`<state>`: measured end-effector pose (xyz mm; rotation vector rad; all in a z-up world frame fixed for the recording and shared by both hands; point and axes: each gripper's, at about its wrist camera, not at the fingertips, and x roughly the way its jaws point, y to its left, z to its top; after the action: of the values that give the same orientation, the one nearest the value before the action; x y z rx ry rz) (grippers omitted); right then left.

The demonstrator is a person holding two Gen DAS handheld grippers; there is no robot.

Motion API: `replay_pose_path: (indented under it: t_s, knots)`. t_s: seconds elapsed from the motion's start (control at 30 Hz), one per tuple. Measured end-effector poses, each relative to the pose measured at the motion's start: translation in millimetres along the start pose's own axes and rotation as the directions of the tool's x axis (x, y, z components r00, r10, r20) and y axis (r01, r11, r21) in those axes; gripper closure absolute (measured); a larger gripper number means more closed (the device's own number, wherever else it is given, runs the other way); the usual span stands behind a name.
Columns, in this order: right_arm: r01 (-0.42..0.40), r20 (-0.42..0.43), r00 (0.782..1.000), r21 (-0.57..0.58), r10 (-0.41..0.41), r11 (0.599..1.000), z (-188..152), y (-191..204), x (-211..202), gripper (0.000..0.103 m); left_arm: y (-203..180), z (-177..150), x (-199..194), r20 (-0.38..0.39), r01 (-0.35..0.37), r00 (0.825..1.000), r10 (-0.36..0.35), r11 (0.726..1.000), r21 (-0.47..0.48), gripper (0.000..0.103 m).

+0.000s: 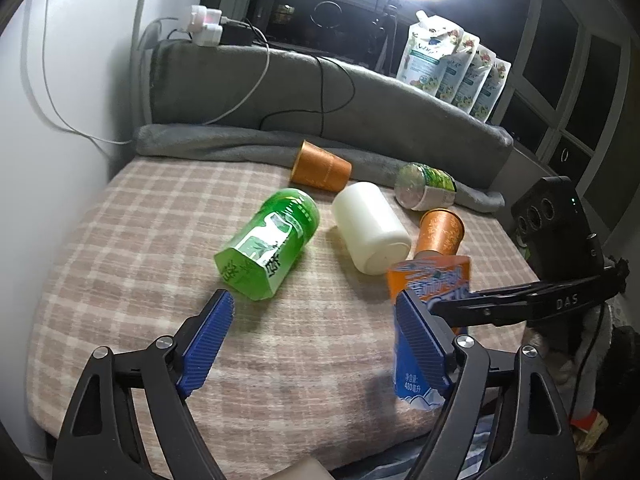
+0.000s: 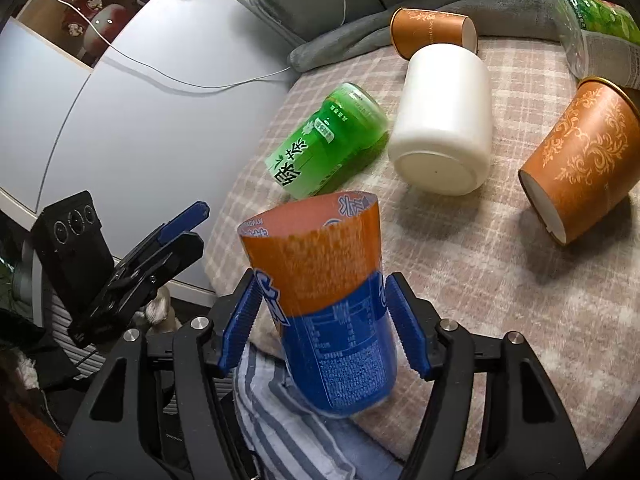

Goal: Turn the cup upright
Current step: 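Bring the can to the left tool, which grasps it while the right tool releases, then hold the can in the left tool and lower it toward the table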

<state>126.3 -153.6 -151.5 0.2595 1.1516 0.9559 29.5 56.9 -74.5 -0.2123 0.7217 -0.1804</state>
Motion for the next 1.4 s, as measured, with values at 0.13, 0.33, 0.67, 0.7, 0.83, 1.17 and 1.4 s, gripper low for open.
replay_pose_path:
  t_s: [0.13,0.33,0.67,0.7,0.83,1.17,1.4]
  knots:
    - [0.048,0.021,0.999,-0.005,-0.048,0.999,1,-2,0,0.035,-4,1,4,-0.016,0.012,1.0,-0.012,1.0,-0.002,0.023]
    - [0.071,0.052,0.996,0.026,-0.073,0.997,1,-11,-5,0.035,-8,1,13,-0.043,0.03,0.999,-0.03,1.0,-0.006,0.024]
    - [0.132,0.152,0.98,-0.009,-0.129,0.991,-2,-4,-32,0.018,-13,2,30,-0.119,0.104,0.986,-0.113,0.991,-0.081,0.028]
    - [0.158,0.173,0.973,-0.022,-0.152,0.987,-5,0,-38,0.018,-14,3,33,-0.135,0.125,0.981,-0.138,0.987,-0.1,0.028]
    - [0.326,0.293,0.911,-0.079,-0.291,0.942,-28,17,-62,0.018,-13,9,53,-0.194,0.203,0.95,-0.244,0.956,-0.212,0.028]
    - [0.38,0.441,0.821,0.054,-0.364,0.923,-73,6,-120,0.018,-24,15,102,-0.281,0.23,0.904,-0.321,0.921,-0.314,0.031]
    - [0.395,0.467,0.794,0.088,-0.388,0.915,-86,1,-131,0.018,-23,15,118,-0.306,0.215,0.898,-0.315,0.923,-0.319,0.035]
